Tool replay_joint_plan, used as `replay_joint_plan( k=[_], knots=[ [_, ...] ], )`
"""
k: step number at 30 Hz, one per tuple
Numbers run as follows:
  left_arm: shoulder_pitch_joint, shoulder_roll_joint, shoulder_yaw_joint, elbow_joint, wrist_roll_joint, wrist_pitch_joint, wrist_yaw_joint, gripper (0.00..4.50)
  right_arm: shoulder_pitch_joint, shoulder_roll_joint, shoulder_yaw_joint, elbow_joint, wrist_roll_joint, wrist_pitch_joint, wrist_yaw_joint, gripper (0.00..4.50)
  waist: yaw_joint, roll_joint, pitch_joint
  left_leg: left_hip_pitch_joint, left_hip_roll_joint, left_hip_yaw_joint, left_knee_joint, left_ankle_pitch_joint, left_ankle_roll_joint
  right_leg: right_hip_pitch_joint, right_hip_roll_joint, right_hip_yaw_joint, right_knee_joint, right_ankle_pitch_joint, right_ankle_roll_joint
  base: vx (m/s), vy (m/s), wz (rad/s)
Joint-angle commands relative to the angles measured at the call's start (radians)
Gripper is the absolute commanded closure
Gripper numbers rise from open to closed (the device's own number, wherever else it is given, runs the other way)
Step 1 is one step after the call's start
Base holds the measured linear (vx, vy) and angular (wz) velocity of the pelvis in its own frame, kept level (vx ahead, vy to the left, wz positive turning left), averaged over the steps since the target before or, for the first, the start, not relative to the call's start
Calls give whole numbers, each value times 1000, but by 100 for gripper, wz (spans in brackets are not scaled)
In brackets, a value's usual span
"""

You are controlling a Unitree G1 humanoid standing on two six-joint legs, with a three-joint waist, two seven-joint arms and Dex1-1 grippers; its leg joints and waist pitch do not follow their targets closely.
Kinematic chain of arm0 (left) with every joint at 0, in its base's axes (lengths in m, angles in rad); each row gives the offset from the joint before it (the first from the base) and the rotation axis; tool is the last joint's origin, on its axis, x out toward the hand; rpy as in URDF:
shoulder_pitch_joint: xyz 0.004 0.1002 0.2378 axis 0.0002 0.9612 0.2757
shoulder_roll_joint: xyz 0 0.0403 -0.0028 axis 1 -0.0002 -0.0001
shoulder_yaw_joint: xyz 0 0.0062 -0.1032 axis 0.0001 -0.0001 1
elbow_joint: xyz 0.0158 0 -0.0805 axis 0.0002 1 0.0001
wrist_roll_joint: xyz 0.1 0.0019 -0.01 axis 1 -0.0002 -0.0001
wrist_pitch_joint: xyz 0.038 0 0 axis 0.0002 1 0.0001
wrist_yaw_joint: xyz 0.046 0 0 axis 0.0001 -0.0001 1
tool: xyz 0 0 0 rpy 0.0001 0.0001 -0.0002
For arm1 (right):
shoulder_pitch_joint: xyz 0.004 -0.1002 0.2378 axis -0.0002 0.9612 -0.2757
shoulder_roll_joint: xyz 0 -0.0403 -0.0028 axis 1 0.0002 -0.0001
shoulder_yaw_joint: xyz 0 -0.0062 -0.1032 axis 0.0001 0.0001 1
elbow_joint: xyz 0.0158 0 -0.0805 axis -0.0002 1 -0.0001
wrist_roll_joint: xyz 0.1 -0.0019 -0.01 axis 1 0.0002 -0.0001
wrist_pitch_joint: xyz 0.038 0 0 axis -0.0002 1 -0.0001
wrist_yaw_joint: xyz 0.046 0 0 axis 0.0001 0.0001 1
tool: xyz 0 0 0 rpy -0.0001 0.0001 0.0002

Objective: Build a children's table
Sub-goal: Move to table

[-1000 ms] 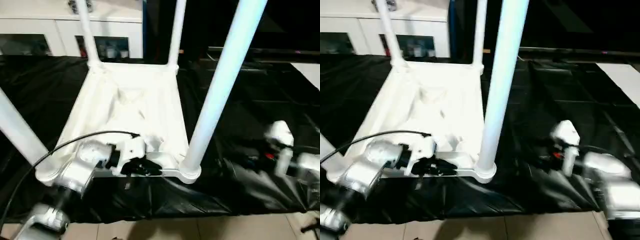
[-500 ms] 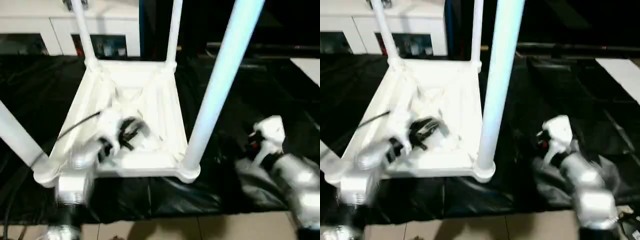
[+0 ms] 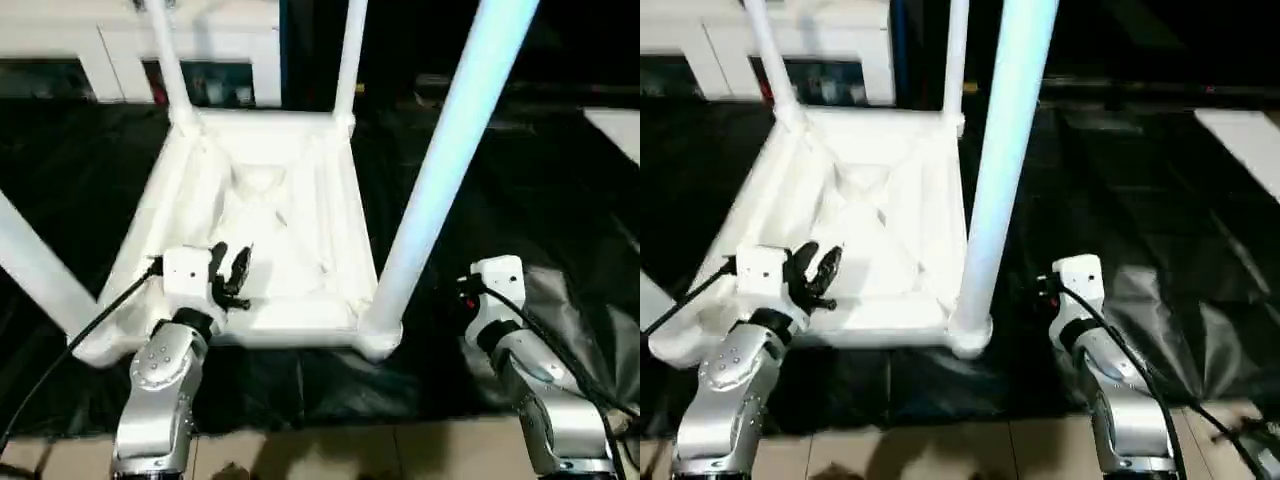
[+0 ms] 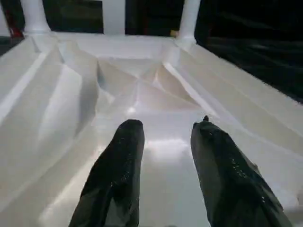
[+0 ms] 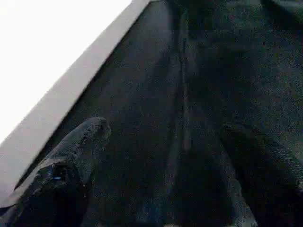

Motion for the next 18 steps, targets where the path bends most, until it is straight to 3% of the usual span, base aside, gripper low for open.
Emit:
replay_joint_plan(
  k=[1,2,3,4,5,6,7,8,9,10,11,12,13,14,15,16,17,18],
  knots=[
    [28,10,3,-38,21,15,22,262,24,-14,6,-12,-13,-12,-10,25,0,21,-77,26,-24,19,-29,120,301,51,-21,-34,-113,235,-235,-213,34,-1],
    [35,13,4,-44,18,16,18,262,26,-16,4,-14,-12,-13,-8,25,-7,23,-62,43,-11,26,-37,-92,262,47,-22,-46,-146,-120,-191,-237,55,-8],
    [52,19,4,-57,15,12,8,235,30,-21,-2,-18,-8,-17,-3,24,-37,40,-22,100,28,13,-70,-527,129,39,-10,-90,-163,-643,-46,-237,55,-8],
    [68,23,4,-71,12,10,10,229,32,-24,-8,-20,-5,-22,3,12,-3,59,12,-9,122,-15,-239,-902,-13,175,0,-81,170,-551,19,-272,29,-21],
    [87,23,6,-88,0,10,8,226,37,-29,-13,-24,4,-34,19,0,49,36,32,-53,106,40,-250,-970,-74,195,6,-90,196,-475,-18,-270,4,5],
    [99,23,7,-100,-9,10,10,226,40,-32,-15,-27,10,-42,29,0,140,65,33,-80,73,150,-256,-1006,-97,208,30,-80,276,-526,-34,-270,4,5],
    [116,23,12,-114,-4,-2,21,214,46,-43,-16,-33,16,-56,49,0,137,37,9,-73,78,155,-203,-833,-95,245,4,8,256,-659,-8,-160,-108,22],
    [135,24,17,-128,-4,-14,26,198,53,-55,-18,-41,28,-66,74,0,51,-79,-20,141,57,92,163,-401,-138,25,-105,97,16,-1303,143,22,-175,10],
    [142,25,18,-133,-4,-19,28,187,56,-60,-19,-44,33,-69,83,0,65,-28,32,117,-8,11,167,-184,-33,20,-133,171,-127,-1383,99,22,-175,10],
    [160,26,24,-146,4,-24,38,182,63,-74,-20,-52,39,-76,101,0,111,-28,50,35,-36,-56,153,-95,-2,141,-109,229,-100,-1164,52,13,-31,19],
    [186,23,27,-166,8,-29,46,181,72,-100,-26,-58,46,-78,123,0,126,-14,39,110,-24,-52,87,-171,-43,132,-69,219,-59,-945,10,-115,22,42],
    [196,22,27,-174,15,-34,51,178,75,-108,-29,-61,51,-78,132,0,129,3,31,156,0,-51,38,-209,-45,125,-59,202,-46,-796,-30,-115,22,42],
    [203,21,26,-181,16,-31,58,168,78,-115,-29,-63,55,-80,140,0,113,-2,38,169,13,-49,-2,-287,-41,113,-22,170,-25,-672,-73,-142,12,44],
    [211,15,26,-188,7,-36,59,153,82,-122,-29,-66,59,-84,152,0,103,21,-2,182,49,-53,-68,-270,2,146,-27,131,-4,-267,-143,-118,66,23],
    [217,14,25,-195,7,-42,67,153,87,-127,-29,-70,66,-89,167,0,103,21,-2,182,49,-53,-68,-270,2,146,-27,131,-4,-267,-143,-118,66,23],
    [222,12,25,-203,10,-48,78,143,93,-133,-27,-75,74,-93,185,0,92,29,3,162,57,-45,-105,-293,9,167,-47,117,-26,-157,-154,-62,112,11],
    [227,3,29,-211,15,-58,94,139,98,-142,-21,-82,88,-97,213,0,88,22,6,158,53,-42,-114,-309,2,171,-50,114,-34,-156,-150,-28,122,1],
    [232,-11,37,-219,20,-66,114,124,110,-155,-6,-102,116,-98,265,0,79,24,3,154,49,-41,-122,-317,-10,181,-56,111,-41,-136,-144,-28,122,1]
  ],
)
